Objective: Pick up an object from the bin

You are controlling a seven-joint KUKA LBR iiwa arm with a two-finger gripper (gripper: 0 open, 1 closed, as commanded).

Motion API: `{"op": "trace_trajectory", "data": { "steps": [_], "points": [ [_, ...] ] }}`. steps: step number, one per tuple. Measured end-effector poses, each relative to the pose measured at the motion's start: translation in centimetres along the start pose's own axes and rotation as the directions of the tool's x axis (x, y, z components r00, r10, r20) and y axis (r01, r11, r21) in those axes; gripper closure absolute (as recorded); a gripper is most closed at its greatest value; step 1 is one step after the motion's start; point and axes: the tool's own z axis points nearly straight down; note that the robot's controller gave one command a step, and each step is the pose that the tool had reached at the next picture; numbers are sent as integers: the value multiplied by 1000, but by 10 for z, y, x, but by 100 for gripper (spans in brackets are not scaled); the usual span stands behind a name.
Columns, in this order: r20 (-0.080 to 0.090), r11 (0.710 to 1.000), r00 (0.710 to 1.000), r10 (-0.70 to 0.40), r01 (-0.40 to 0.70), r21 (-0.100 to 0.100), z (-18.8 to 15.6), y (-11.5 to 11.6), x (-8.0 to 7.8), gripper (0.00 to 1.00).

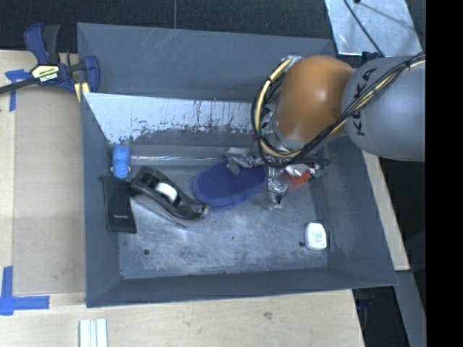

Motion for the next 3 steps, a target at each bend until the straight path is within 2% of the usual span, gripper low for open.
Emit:
{"op": "trace_trajectory", "data": {
  "steps": [1, 2, 3],
  "points": [
    [-5, 1000, 1000, 2, -2, 2, -2, -1, 1, 100],
    [6, 1000, 1000, 19, -19, 6, -107, 39, 7, 100],
    [2, 906, 906, -424, 424, 7, -203, 25, 6, 100]
  ]
}}
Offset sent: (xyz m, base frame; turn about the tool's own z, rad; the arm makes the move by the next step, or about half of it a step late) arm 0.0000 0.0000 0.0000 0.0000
